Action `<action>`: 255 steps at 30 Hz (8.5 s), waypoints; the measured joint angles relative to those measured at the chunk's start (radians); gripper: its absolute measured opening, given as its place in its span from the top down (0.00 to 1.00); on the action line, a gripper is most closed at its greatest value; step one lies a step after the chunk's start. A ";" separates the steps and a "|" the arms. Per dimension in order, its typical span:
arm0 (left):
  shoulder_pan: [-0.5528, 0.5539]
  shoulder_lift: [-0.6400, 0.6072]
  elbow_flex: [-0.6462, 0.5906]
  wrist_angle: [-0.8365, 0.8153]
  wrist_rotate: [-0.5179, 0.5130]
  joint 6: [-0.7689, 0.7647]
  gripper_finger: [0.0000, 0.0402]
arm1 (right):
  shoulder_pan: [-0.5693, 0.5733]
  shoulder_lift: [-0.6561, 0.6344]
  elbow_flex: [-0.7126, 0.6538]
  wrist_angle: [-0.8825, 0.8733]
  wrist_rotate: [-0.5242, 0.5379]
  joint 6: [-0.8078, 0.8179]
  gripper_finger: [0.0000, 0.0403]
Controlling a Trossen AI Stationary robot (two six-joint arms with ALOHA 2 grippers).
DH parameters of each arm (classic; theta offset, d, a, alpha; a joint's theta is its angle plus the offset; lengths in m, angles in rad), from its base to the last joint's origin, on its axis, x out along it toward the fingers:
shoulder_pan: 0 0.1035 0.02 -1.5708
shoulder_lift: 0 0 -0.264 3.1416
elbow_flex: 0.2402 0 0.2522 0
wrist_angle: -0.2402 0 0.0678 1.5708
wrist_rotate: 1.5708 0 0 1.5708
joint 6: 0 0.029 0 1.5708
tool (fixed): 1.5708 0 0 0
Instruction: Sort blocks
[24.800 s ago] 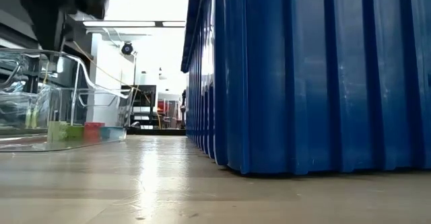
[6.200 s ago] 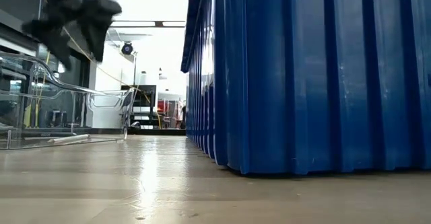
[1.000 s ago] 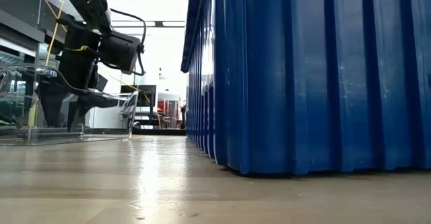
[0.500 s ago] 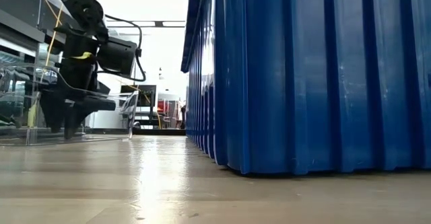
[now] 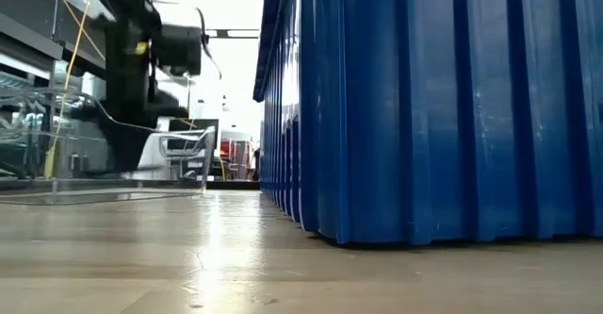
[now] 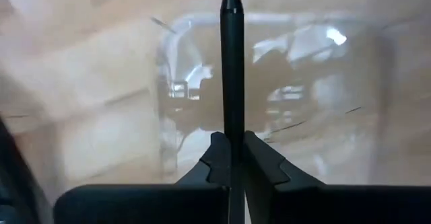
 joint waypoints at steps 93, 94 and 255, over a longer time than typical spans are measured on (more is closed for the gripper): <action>0.032 -0.081 0.352 0.827 -0.013 0.322 0.98 | 0.031 -0.006 0.000 0.094 -0.044 -0.038 1.00; 0.042 -0.018 0.400 0.838 0.009 0.342 0.98 | 0.031 -0.011 0.000 0.115 -0.045 -0.045 1.00; -0.089 -0.388 0.431 0.182 0.155 0.814 1.00 | -1.067 -0.174 -0.780 -0.452 -0.046 0.345 1.00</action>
